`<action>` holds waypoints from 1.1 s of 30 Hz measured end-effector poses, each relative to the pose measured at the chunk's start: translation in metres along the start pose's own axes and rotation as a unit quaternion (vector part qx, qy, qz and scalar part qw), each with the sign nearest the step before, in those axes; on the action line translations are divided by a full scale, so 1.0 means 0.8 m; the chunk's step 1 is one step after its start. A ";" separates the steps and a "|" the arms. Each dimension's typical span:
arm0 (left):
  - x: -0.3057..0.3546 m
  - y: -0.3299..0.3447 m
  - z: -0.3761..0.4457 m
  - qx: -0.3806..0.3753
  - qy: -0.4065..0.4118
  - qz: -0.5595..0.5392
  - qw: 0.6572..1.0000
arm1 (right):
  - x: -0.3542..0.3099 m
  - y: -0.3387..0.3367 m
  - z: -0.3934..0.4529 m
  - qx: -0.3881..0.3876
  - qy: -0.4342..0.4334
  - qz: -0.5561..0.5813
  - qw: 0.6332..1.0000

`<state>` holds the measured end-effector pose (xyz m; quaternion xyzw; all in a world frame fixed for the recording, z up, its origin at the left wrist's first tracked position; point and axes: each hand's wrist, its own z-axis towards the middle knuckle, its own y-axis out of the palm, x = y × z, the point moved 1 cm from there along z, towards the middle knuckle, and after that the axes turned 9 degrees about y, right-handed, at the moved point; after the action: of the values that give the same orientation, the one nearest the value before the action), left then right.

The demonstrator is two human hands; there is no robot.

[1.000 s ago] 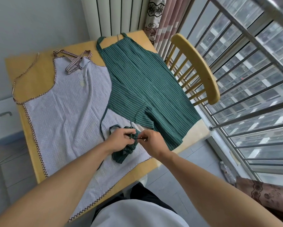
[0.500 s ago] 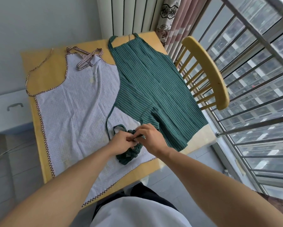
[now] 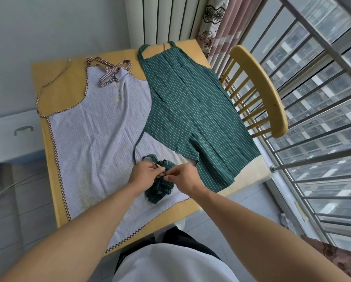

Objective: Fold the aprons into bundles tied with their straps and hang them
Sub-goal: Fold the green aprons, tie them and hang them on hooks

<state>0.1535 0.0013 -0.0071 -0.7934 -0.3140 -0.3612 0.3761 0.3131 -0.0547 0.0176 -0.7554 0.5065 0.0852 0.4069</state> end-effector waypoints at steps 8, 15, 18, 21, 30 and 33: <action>0.001 0.026 -0.016 0.088 -0.126 -0.267 0.951 | 0.009 0.030 0.000 0.071 0.054 0.157 0.983; -0.009 0.025 -0.017 0.034 -0.144 -0.377 0.914 | 0.012 0.028 -0.005 0.085 -0.046 -0.012 0.995; -0.018 0.013 -0.018 -0.011 -0.109 -0.345 0.932 | 0.014 0.028 0.000 0.097 -0.070 -0.066 0.991; -0.020 0.010 -0.018 -0.020 -0.088 -0.287 0.954 | 0.016 0.031 0.002 0.093 -0.079 -0.081 0.989; -0.014 0.019 -0.007 0.030 -0.028 -0.063 0.997 | 0.017 0.033 -0.009 0.074 -0.132 -0.078 0.985; -0.012 0.019 -0.006 0.029 -0.029 -0.060 0.997 | 0.021 0.029 -0.010 0.076 -0.184 -0.129 0.972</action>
<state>0.1582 -0.0128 -0.0184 -0.7721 -0.3818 -0.3510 0.3673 0.2994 -0.0757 0.0011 -0.7526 0.3264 0.1313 0.5566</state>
